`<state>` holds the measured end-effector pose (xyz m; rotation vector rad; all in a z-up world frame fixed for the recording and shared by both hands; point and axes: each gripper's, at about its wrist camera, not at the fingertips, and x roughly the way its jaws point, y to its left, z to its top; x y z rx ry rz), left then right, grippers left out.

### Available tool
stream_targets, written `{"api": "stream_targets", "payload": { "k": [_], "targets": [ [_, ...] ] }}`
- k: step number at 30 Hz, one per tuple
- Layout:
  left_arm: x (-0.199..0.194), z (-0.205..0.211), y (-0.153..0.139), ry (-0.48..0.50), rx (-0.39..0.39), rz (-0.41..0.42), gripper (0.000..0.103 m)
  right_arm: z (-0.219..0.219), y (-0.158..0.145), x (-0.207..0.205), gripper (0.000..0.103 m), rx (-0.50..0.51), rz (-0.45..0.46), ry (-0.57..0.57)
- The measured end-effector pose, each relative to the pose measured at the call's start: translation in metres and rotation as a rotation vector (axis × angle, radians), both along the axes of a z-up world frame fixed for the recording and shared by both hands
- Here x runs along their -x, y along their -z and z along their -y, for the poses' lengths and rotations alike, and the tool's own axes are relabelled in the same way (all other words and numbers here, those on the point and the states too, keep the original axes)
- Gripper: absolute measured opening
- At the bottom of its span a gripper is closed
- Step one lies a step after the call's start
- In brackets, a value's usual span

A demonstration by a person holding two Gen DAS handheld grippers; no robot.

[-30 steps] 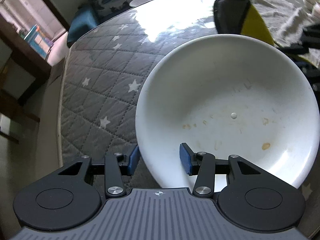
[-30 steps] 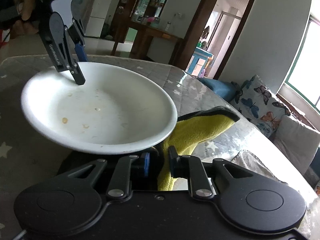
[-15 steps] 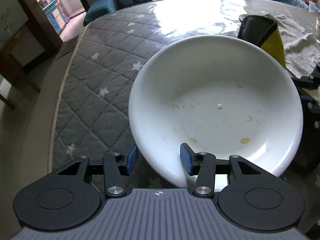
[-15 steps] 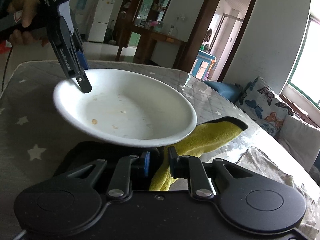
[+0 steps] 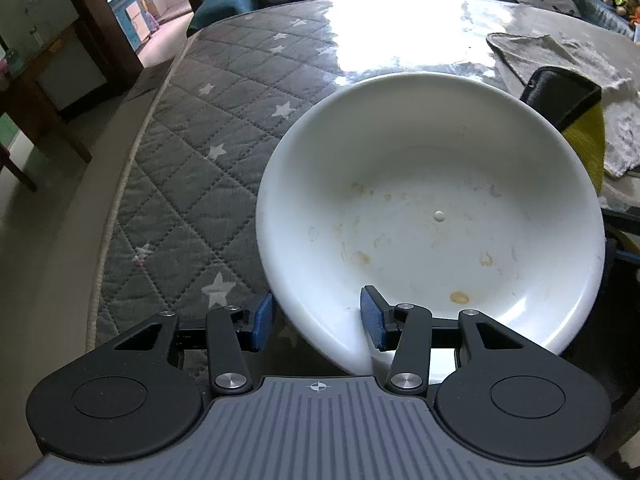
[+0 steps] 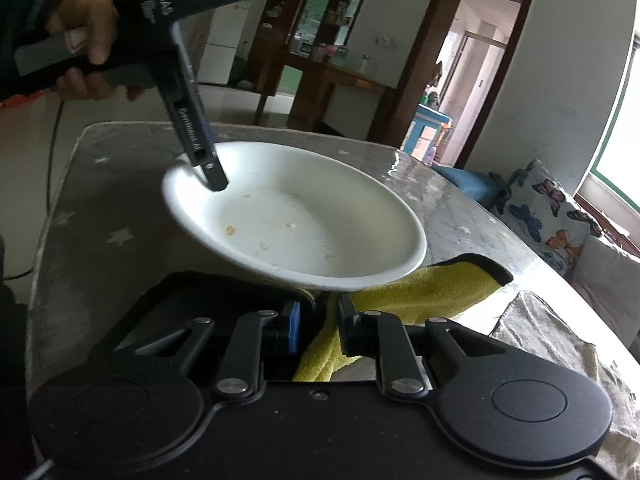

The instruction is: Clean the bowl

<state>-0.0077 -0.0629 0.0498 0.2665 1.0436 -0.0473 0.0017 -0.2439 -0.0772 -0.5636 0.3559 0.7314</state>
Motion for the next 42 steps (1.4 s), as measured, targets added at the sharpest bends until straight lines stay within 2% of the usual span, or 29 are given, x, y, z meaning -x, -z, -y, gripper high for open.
{"api": "stream_targets", "payload": {
  "k": [13, 19, 26, 29, 35, 37, 39, 42],
  "targets": [
    [-0.003, 0.003, 0.0, 0.073, -0.064, -0.006, 0.046, 0.005, 0.006, -0.015, 0.02, 0.007, 0.028, 0.004],
    [-0.014, -0.003, -0.001, 0.078, -0.071, -0.004, 0.041, 0.009, 0.006, -0.022, 0.02, -0.009, 0.003, 0.009],
    [-0.021, 0.0, -0.001, 0.111, -0.126, 0.02, 0.037, 0.011, 0.001, -0.02, 0.02, -0.015, -0.006, 0.066],
    [-0.019, 0.0, 0.0, 0.114, -0.13, 0.026, 0.037, 0.012, 0.001, -0.017, 0.032, -0.042, -0.027, 0.104],
    [-0.012, -0.002, -0.005, 0.091, -0.11, 0.034, 0.036, 0.014, 0.0, -0.013, 0.032, -0.076, -0.068, 0.158],
    [-0.01, -0.003, -0.007, 0.08, -0.096, 0.032, 0.036, 0.015, 0.0, -0.015, 0.03, -0.084, -0.082, 0.172],
    [-0.008, -0.004, -0.008, 0.07, -0.083, 0.03, 0.036, 0.016, 0.0, -0.017, 0.021, -0.091, -0.095, 0.186],
    [-0.004, -0.006, -0.01, 0.06, -0.061, 0.031, 0.034, 0.017, 0.002, -0.02, 0.016, -0.108, -0.104, 0.198]
  ]
}}
